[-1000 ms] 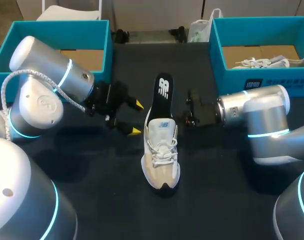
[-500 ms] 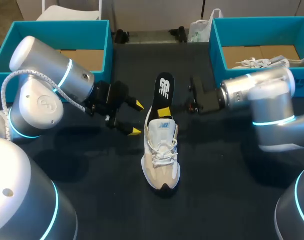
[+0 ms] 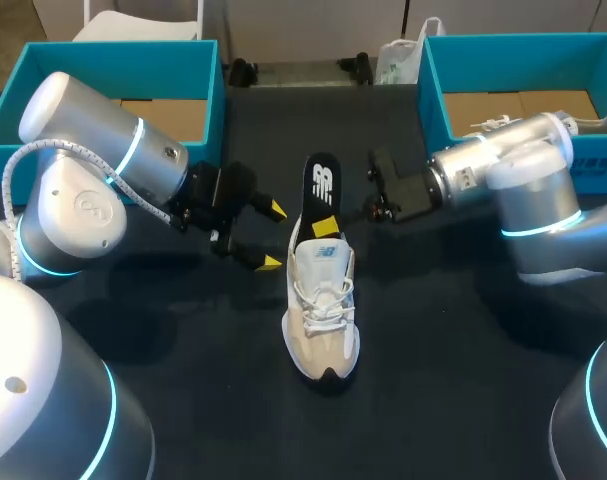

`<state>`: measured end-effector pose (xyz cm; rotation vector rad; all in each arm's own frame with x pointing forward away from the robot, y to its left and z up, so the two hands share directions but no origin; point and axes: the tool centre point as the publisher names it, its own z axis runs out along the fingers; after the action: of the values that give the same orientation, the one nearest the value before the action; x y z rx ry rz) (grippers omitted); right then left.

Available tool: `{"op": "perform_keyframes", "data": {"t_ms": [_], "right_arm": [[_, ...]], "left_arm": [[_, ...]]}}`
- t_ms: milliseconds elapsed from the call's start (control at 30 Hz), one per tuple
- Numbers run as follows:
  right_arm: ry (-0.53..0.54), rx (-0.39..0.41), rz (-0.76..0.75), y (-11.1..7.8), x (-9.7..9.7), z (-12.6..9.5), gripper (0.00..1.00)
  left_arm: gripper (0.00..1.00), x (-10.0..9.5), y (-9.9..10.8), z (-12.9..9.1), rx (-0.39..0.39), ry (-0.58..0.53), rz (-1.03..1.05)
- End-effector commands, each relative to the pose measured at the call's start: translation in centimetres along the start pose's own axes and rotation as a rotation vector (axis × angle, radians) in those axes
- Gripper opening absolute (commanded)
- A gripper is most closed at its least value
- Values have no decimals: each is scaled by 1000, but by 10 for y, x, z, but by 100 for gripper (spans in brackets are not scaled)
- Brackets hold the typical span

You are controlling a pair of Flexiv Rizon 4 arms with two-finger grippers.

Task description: Take the shoe out of the shoebox, open the shoe tongue, remove and reinsert the insole, then place the shoe into the shoebox

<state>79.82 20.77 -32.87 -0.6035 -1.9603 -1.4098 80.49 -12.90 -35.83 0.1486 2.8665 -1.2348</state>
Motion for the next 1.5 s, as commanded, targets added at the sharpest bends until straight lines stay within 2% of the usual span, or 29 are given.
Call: {"op": "perform_keyframes", "data": {"t_ms": [33,300,467,500,567,700,933,1033,1167,1300,1500], "right_arm": [[7,5,14,-8,0,6,0],[31,34,92,-27,6,20,0],[23,33,104,-30,8,22,0],[14,31,98,-28,8,21,4],[-1,30,85,-24,10,17,20],[-20,36,66,-15,12,13,26],[-33,46,44,-6,10,5,25],[-38,50,44,-4,7,3,21],[-43,56,47,-3,4,1,2],[-37,70,74,-7,2,4,0],[-15,82,132,-27,3,14,0]], "left_arm": [[100,0,-1,0,-4,0,0],[100,0,-1,0,-4,0,0],[100,0,-1,0,-4,0,0],[100,0,-1,0,-4,0,0],[100,0,-1,0,-4,0,0],[100,0,-1,0,-4,0,0],[100,0,-1,0,-4,0,0],[100,0,-1,0,-4,0,0],[100,0,-1,0,-4,0,0],[100,0,-1,0,-4,0,0],[100,0,-1,0,-4,0,0]]}}
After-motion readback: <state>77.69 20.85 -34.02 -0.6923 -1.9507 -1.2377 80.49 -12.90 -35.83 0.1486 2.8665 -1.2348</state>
